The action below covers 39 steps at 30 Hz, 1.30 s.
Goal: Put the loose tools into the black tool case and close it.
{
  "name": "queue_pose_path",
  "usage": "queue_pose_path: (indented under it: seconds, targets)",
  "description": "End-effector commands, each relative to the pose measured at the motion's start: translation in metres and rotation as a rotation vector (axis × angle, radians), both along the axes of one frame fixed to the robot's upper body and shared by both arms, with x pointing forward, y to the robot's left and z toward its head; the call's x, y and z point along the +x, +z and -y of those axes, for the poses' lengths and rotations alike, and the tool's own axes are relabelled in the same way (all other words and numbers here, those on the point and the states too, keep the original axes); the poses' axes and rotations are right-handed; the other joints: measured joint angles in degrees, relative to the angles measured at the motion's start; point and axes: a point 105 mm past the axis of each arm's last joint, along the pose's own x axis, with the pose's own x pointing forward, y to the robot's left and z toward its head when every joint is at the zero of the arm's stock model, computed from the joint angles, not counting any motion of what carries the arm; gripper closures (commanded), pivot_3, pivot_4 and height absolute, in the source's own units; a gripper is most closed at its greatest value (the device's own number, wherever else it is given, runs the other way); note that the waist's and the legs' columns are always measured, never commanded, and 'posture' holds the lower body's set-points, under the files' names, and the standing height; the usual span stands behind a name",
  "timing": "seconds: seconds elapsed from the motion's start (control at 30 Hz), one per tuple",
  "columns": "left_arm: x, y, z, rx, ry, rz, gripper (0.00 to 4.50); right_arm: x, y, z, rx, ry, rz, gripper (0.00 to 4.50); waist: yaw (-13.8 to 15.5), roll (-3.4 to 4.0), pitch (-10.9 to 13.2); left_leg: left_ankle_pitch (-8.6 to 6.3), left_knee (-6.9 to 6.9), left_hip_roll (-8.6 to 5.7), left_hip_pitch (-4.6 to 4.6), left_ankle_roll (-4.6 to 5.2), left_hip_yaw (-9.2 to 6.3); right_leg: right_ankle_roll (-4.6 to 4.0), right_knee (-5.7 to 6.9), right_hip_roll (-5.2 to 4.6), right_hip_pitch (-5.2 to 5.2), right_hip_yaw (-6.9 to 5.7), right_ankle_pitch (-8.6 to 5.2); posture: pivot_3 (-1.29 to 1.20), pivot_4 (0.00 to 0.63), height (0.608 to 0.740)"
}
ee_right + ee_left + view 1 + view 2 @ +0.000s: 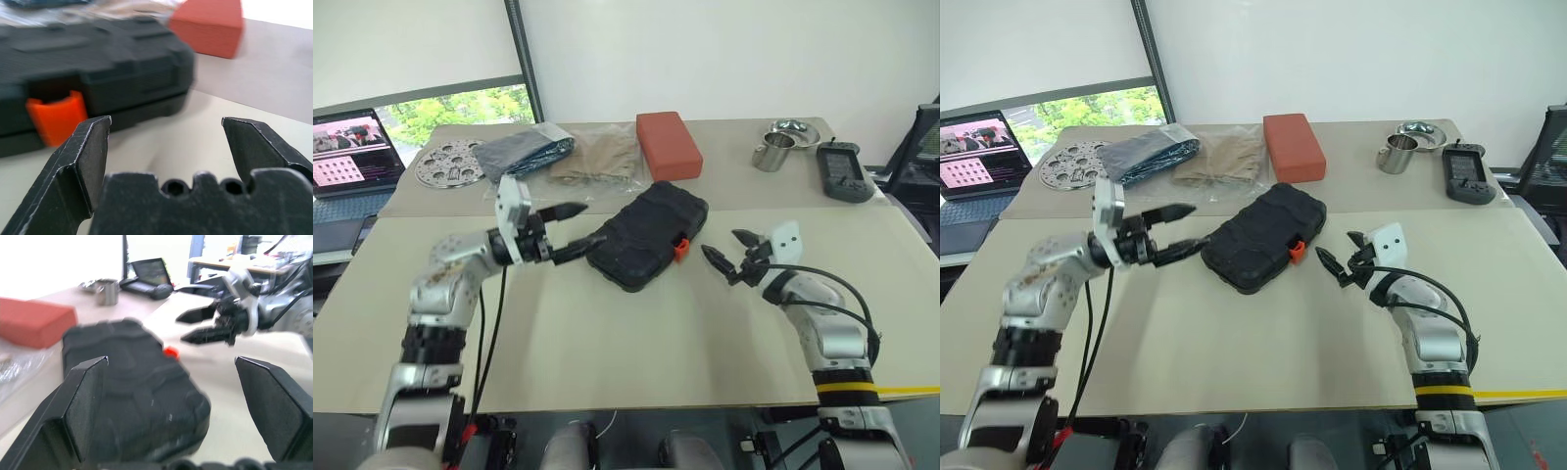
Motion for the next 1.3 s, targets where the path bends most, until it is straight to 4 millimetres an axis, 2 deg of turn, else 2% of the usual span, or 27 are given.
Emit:
queue_pose_path:
  seconds: [0.03, 0.13, 0.27, 0.4, 0.5, 0.67, 0.8, 0.83, 0.9, 1.1, 1.13, 1.3]
  targets:
    - [0.024, 0.005, 0.018, 0.041, 0.047, 0.068, 0.04, -0.006, 0.013, -0.015, -0.021, 0.093, 0.024, 0.29, 0.09, 0.00, 0.00, -0.09, 0.01, -0.03, 0.00, 0.15, 0.00, 0.00, 0.00, 0.00, 0.01, 0.00, 0.00, 0.00, 0.150, 0.740]
    - [0.049, -0.006, 0.045, 0.072, 0.108, 0.079, 0.04, -0.006, -0.002, -0.025, -0.117, 0.154, -0.028, 0.29, 0.05, 0.00, 0.00, -0.15, 0.02, -0.06, 0.00, 0.25, 0.01, 0.00, -0.06, 0.00, 0.02, 0.02, 0.00, 0.00, 0.150, 0.740]
    - [0.062, -0.023, 0.082, 0.114, 0.108, 0.056, 0.04, 0.001, -0.014, -0.028, -0.189, 0.178, -0.076, 0.29, -0.07, -0.03, 0.03, -0.11, 0.04, -0.08, -0.12, 0.19, 0.02, 0.00, -0.16, 0.01, -0.08, 0.04, 0.00, 0.00, 0.150, 0.740]
    - [0.069, -0.040, 0.094, 0.166, 0.138, 0.036, 0.04, 0.010, -0.012, -0.027, -0.178, 0.196, -0.091, 0.29, -0.39, -0.02, 0.06, 0.08, 0.01, -0.04, -0.18, -0.11, 0.06, 0.00, -0.37, 0.12, -0.13, 0.17, 0.00, 0.00, 0.150, 0.740]
    - [0.073, -0.060, 0.093, 0.241, 0.183, -0.007, 0.81, 0.013, -0.011, -0.029, -0.172, 0.259, -0.113, 0.29, -0.22, -0.01, 0.07, 0.12, -0.02, -0.02, -0.17, -0.19, 0.02, -0.01, -0.46, 0.29, -0.15, 0.34, 0.00, 0.00, 0.150, 0.740]
    - [0.078, -0.074, 0.087, 0.270, 0.253, -0.047, 2.64, 0.016, -0.011, -0.032, -0.177, 0.323, -0.134, 0.29, -0.01, 0.02, 0.06, 0.11, 0.02, -0.04, -0.17, -0.19, 0.04, 0.00, -0.46, 0.26, -0.13, 0.39, 0.00, 0.00, 0.150, 0.740]
    - [0.074, -0.084, 0.090, 0.294, 0.237, -0.060, 4.11, 0.025, -0.009, -0.034, -0.189, 0.329, -0.124, 0.29, -0.11, 0.04, 0.04, 0.11, 0.03, -0.04, -0.04, -0.19, 0.03, 0.00, -0.39, 0.26, -0.02, 0.39, 0.00, 0.00, 0.150, 0.740]
    - [0.073, -0.085, 0.091, 0.295, 0.231, -0.062, 4.47, 0.026, -0.009, -0.035, -0.193, 0.336, -0.123, 0.54, -0.10, 0.04, 0.04, 0.11, 0.04, -0.04, -0.01, -0.19, 0.03, 0.00, -0.36, 0.26, -0.01, 0.39, 0.00, 0.00, 0.150, 0.740]
    - [0.072, -0.086, 0.092, 0.299, 0.225, -0.061, 4.50, 0.027, -0.009, -0.035, -0.197, 0.340, -0.120, 1.05, -0.10, 0.05, 0.03, 0.11, 0.04, -0.03, 0.01, -0.19, 0.03, 0.00, -0.35, 0.27, 0.01, 0.39, 0.00, 0.00, 0.150, 0.740]
    - [0.069, -0.087, 0.095, 0.294, 0.215, -0.054, 4.50, 0.025, -0.011, -0.041, -0.207, 0.367, -0.116, 3.09, -0.07, 0.07, 0.02, 0.11, 0.04, -0.04, 0.00, -0.20, 0.05, 0.00, -0.36, 0.26, 0.01, 0.39, 0.00, 0.00, 0.150, 0.740]
    - [0.068, -0.086, 0.098, 0.293, 0.202, -0.050, 4.50, 0.024, -0.012, -0.042, -0.208, 0.369, -0.113, 3.30, -0.07, 0.07, 0.02, 0.11, 0.04, -0.04, 0.00, -0.20, 0.04, -0.01, -0.35, 0.26, 0.02, 0.39, 0.00, 0.00, 0.150, 0.740]
    - [0.065, -0.089, 0.101, 0.305, 0.183, -0.046, 4.50, 0.022, -0.008, -0.041, -0.208, 0.367, -0.090, 3.30, -0.06, 0.08, 0.02, 0.11, 0.04, -0.03, 0.01, -0.20, 0.05, -0.01, -0.37, 0.26, 0.03, 0.39, 0.00, 0.00, 0.150, 0.740]
